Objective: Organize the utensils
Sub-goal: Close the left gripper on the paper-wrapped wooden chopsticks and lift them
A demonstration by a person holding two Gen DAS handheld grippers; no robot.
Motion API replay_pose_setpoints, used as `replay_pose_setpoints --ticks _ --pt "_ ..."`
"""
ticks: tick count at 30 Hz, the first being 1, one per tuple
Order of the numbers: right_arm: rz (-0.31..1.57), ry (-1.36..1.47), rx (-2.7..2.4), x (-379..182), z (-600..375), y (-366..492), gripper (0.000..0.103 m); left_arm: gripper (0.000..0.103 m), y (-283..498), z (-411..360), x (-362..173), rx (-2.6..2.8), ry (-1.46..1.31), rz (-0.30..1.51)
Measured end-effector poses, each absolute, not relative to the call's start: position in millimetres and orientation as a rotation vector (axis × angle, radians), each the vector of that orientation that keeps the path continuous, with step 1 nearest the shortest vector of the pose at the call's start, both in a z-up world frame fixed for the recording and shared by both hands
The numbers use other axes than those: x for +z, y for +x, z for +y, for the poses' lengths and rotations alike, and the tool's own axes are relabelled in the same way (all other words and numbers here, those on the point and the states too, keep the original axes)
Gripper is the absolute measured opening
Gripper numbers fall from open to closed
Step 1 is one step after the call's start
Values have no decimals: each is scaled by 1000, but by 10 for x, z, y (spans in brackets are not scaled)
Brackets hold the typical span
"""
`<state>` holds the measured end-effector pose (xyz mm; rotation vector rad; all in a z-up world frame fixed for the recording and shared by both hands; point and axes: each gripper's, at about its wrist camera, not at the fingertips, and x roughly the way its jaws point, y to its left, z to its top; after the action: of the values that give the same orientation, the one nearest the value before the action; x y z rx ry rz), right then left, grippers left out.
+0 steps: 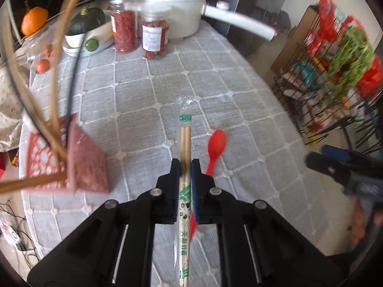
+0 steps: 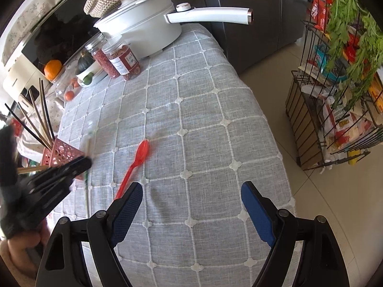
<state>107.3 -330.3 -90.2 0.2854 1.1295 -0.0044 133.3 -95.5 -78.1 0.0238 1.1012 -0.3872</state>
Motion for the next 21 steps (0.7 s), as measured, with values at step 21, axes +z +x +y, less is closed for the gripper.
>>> replay_pose_setpoints --ticks 21 --pt "1203 265 -14 -1274 -2614 1363 85 10 723 -74 -399 -460 -56 917"
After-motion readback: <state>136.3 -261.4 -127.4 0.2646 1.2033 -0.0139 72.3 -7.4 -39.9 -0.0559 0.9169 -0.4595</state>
